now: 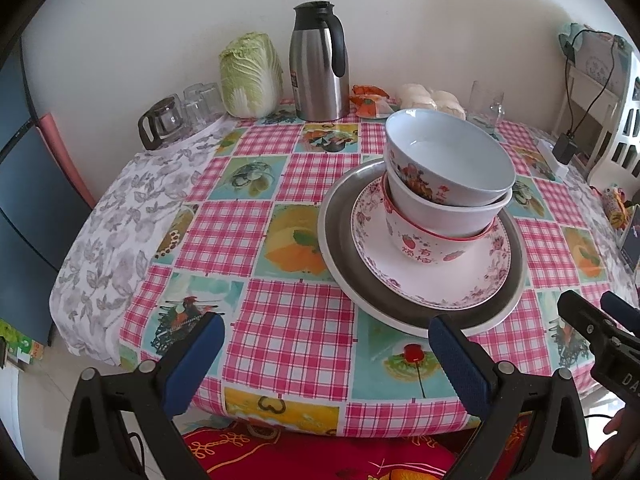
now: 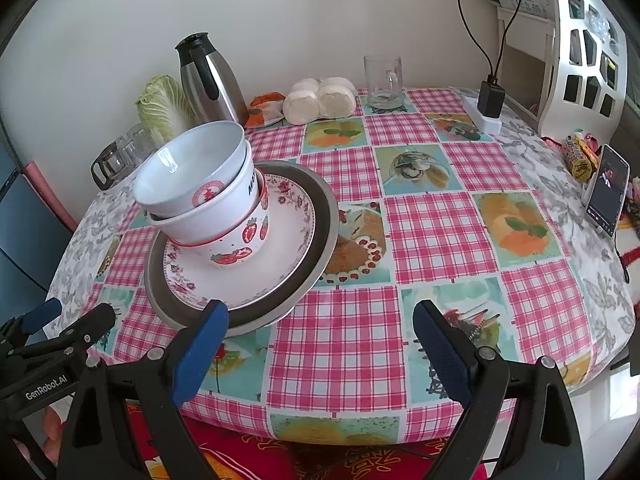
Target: Organize plates and bowls
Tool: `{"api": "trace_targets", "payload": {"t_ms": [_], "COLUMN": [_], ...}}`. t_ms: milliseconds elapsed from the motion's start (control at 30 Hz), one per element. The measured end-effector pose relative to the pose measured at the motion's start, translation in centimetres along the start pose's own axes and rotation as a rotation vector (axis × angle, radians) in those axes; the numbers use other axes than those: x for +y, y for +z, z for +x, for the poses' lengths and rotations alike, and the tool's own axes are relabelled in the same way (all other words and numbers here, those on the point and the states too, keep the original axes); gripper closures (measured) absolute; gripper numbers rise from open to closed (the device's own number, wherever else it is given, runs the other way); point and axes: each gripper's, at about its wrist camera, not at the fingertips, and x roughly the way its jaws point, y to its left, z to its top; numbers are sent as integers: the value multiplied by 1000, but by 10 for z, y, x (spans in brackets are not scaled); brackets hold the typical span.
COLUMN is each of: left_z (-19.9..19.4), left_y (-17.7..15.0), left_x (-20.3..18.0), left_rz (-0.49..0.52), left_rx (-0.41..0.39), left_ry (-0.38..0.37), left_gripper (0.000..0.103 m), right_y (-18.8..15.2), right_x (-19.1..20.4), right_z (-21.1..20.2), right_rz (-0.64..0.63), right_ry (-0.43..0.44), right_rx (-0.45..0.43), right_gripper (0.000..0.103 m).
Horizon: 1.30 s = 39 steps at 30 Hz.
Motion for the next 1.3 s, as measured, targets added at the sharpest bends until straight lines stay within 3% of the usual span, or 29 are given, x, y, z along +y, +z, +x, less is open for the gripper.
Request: {"api": "trace_targets", "payload": {"t_ms": [1300], "left_z": [9], "left_y": [0], "left_x": [6], "left_rz": [-27], "left_rx": [41], "left_ry": [-31], "left_gripper": [0], "right_y": [-1], "right_x": [3], "right_z": [5], "right_rz": [-17], "right_ry": [-17], "right_rx": [15], "right_gripper": [9]}}
